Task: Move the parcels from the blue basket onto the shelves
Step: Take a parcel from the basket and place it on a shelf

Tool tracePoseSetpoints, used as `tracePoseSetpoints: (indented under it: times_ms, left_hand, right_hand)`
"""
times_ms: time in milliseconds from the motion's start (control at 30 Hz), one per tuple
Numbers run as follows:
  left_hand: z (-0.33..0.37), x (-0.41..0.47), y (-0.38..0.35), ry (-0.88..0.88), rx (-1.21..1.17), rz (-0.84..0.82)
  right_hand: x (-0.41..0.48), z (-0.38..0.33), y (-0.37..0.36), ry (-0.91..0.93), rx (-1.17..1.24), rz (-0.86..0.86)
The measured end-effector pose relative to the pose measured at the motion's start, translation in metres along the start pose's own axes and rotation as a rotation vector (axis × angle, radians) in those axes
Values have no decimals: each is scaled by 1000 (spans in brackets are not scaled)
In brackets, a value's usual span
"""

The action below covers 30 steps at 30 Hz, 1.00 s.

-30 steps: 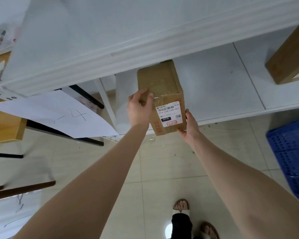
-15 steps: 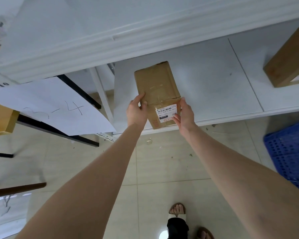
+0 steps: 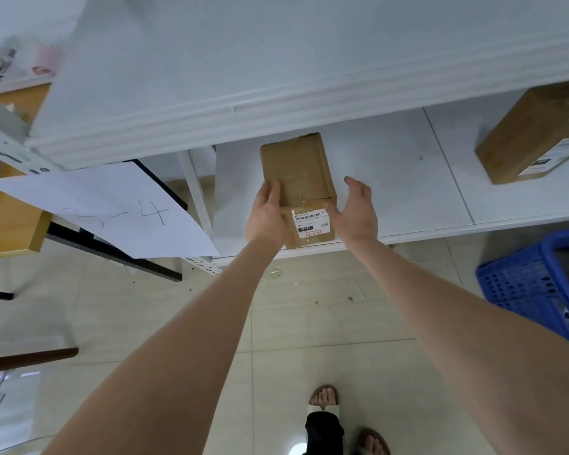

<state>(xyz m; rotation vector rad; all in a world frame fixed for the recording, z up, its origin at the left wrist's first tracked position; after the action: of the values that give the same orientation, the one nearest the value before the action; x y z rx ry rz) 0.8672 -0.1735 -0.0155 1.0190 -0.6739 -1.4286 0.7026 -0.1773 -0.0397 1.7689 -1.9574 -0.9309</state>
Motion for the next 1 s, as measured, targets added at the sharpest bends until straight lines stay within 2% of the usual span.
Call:
tracePoseSetpoints:
  times_ms: [167,267,467,1000]
  left_hand:
    - [12,-7,-6,-150,196,-56]
    - [9,-8,-15,-130,272,-120]
    - [6,-2,-23,-126,330,-203]
    - [8,37,-11,-129,320,-223]
  right_hand:
    - [-4,-27,-6,333,-502,-155]
    - [-9,-29,-16,392,-637,-251]
    - [-9,-23,-24,302,-640,-301]
    - [25,-32,-41,268,-587,-265]
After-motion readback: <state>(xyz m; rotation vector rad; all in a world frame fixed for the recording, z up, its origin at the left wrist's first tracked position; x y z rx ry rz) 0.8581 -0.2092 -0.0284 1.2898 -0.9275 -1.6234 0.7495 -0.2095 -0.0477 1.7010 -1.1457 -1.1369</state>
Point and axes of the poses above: each hand's wrist, its own x-axis towards the middle knuckle, its own y-axis out of the back of the hand, z = x × y, the point moved 4 cm from there along x, towards the middle knuckle, and after that the axes turned 1 degree about -z, right-handed, at the moved point
